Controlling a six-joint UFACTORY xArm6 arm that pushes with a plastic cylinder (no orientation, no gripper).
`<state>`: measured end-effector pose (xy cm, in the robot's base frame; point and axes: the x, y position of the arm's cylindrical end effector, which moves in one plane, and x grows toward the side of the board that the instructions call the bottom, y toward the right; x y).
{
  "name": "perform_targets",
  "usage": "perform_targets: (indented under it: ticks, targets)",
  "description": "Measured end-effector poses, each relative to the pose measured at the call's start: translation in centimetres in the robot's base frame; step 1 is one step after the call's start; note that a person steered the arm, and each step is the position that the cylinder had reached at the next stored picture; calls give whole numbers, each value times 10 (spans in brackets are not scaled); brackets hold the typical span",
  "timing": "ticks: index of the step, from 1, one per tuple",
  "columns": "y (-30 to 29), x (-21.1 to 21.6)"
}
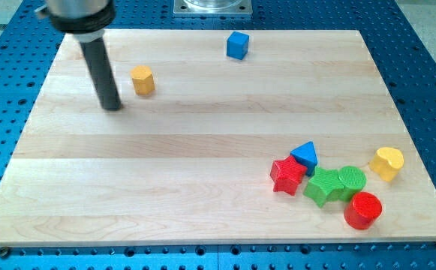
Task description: Place the hexagon at top center of the board
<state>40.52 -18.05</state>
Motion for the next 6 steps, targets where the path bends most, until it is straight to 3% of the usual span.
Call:
perform_targets:
  ticks: [1,2,4,5,6]
  targets:
    - [51,9]
    - [59,-57]
    - [1,-90]
    - [84,-127]
    - [95,-142]
